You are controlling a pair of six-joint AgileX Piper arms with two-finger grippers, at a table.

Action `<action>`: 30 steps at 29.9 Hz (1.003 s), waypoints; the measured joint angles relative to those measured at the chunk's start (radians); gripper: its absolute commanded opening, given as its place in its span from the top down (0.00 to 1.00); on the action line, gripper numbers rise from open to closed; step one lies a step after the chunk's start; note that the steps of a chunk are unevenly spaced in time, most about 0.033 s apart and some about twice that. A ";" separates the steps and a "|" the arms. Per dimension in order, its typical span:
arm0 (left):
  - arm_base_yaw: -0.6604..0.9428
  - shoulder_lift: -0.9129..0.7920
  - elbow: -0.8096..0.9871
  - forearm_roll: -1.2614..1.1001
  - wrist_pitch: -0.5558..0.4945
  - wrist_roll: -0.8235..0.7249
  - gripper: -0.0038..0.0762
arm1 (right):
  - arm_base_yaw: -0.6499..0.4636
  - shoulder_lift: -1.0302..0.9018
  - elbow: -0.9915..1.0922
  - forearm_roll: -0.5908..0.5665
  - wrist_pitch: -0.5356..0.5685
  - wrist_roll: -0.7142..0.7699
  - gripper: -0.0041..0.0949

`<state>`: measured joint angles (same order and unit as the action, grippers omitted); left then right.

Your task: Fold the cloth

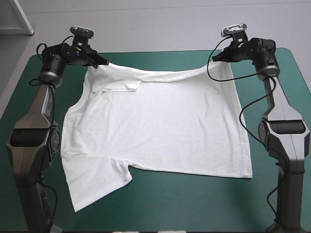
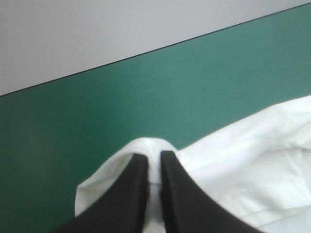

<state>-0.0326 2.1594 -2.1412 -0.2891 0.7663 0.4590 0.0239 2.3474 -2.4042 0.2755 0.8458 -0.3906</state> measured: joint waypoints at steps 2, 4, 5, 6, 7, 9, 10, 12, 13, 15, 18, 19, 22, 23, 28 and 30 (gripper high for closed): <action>0.000 0.001 -0.001 -0.008 0.002 0.000 0.56 | -0.004 -0.005 -0.002 0.000 0.000 0.001 0.42; 0.000 0.001 -0.001 -0.016 0.013 0.000 0.42 | -0.011 -0.015 -0.002 0.000 0.004 0.005 0.37; 0.000 0.001 -0.001 -0.019 0.020 0.000 0.39 | -0.018 -0.022 -0.004 -0.001 0.006 0.012 0.37; 0.000 0.001 -0.002 -0.020 0.023 0.000 0.38 | -0.023 -0.030 -0.009 -0.002 0.008 0.019 0.37; 0.000 0.001 -0.002 -0.021 0.026 0.000 0.39 | -0.032 -0.039 -0.015 -0.008 0.009 0.028 0.37; 0.000 -0.004 -0.002 -0.022 0.030 0.000 0.40 | -0.051 -0.063 -0.029 -0.018 0.015 0.043 0.37; 0.000 -0.011 -0.002 -0.022 0.030 0.000 0.41 | -0.061 -0.078 -0.037 -0.023 0.019 0.051 0.37; 0.000 -0.040 -0.002 -0.021 0.028 0.000 0.41 | -0.081 -0.113 -0.047 -0.028 0.025 0.061 0.37; 0.000 -0.060 -0.002 -0.017 0.024 0.000 0.41 | -0.088 -0.128 -0.049 -0.031 0.025 0.064 0.37; 0.000 -0.107 -0.002 -0.009 0.008 0.000 0.41 | -0.104 -0.162 -0.057 -0.033 0.026 0.070 0.37; 0.004 -0.169 -0.007 -0.006 0.033 -0.011 0.42 | -0.124 -0.203 -0.060 -0.012 0.049 0.080 0.41; 0.006 -0.184 -0.007 -0.005 0.062 -0.012 0.43 | -0.129 -0.214 -0.061 -0.003 0.065 0.081 0.43; 0.008 -0.232 -0.007 0.021 0.166 -0.028 0.47 | -0.131 -0.245 -0.062 0.019 0.128 0.080 0.48; 0.008 -0.250 -0.007 0.028 0.204 -0.036 0.48 | -0.131 -0.258 -0.062 0.031 0.150 0.080 0.48; 0.009 -0.351 -0.007 0.036 0.312 -0.080 0.48 | -0.131 -0.361 -0.062 0.085 0.227 0.079 0.48; 0.009 -0.401 -0.007 0.037 0.346 -0.093 0.48 | -0.131 -0.417 -0.062 0.102 0.246 0.079 0.48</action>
<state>-0.0239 1.7580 -2.1477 -0.2522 1.1121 0.3657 -0.1071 1.9299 -2.4661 0.3773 1.0913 -0.3112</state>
